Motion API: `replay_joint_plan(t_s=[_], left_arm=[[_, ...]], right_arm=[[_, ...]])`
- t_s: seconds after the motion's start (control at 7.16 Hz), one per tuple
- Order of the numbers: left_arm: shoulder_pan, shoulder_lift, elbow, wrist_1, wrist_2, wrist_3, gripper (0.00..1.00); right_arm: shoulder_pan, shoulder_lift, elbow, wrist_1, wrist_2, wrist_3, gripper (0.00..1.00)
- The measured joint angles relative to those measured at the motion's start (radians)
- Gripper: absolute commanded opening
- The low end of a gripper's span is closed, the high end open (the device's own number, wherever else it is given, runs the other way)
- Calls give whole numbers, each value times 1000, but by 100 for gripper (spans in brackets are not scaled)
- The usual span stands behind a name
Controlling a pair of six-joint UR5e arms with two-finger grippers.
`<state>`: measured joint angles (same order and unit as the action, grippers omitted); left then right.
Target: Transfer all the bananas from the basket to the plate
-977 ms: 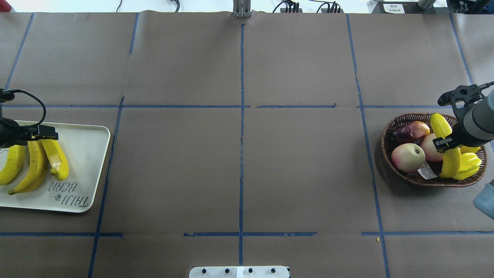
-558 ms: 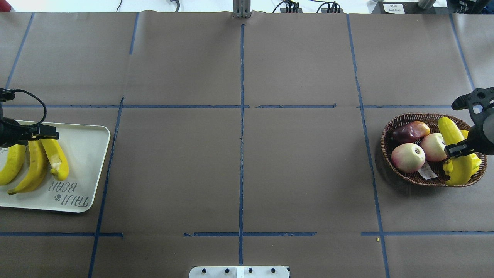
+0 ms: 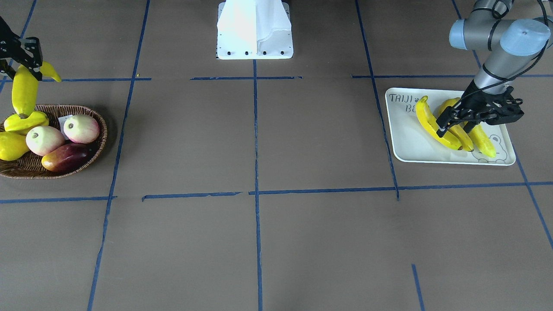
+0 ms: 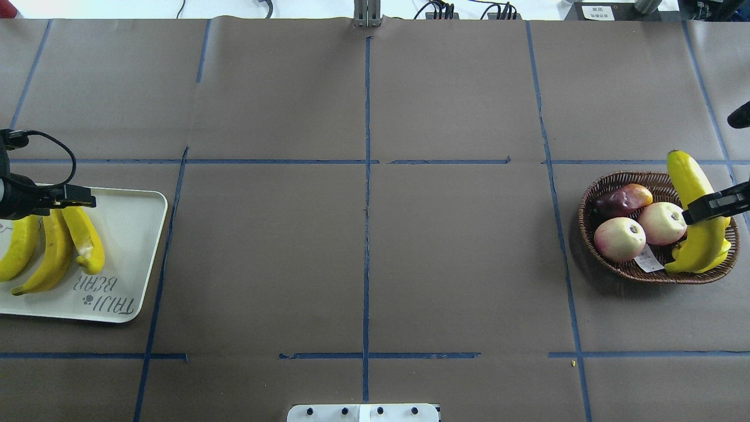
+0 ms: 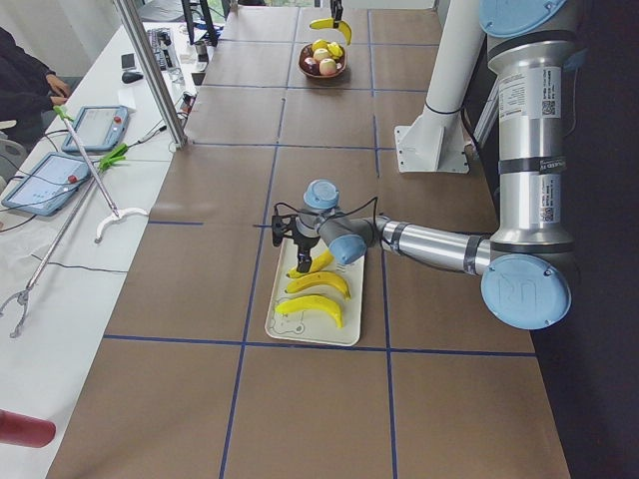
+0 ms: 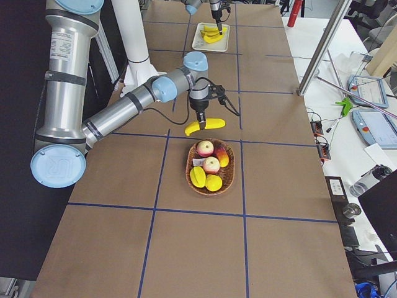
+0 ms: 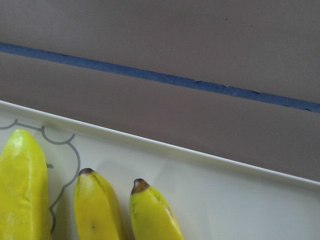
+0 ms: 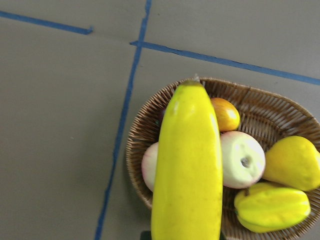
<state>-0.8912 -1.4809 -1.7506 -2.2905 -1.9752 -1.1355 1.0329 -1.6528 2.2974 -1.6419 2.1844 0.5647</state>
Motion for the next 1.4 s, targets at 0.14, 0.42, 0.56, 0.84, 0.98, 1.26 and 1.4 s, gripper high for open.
replay_joint_plan(t_s=[0.14,0.42,0.56,0.84,0.98,1.26,1.4], left_arm=[[0,-14,-14,-3,0,-3,100],[0,-54,-30,-40,-27,-68,100],[0,-86,-31,-68,-73,-132,100],[0,-165,-19,-156,-125,-294,100],[1,-209,-15,-207,-133,-400,100],[18,-334,-11,-260,-142,-598,99],[56,-400,-9,-266,-148,-635,99]], right_arm=[[-3,120,-42,-1,40,108,1],[-78,378,-134,27,61,392,1],[-143,447,-166,118,30,536,1],[-308,485,-212,381,-103,757,1],[-384,493,-225,453,-163,794,1],[-503,538,-247,489,-259,808,1],[-537,564,-261,490,-293,807,1]])
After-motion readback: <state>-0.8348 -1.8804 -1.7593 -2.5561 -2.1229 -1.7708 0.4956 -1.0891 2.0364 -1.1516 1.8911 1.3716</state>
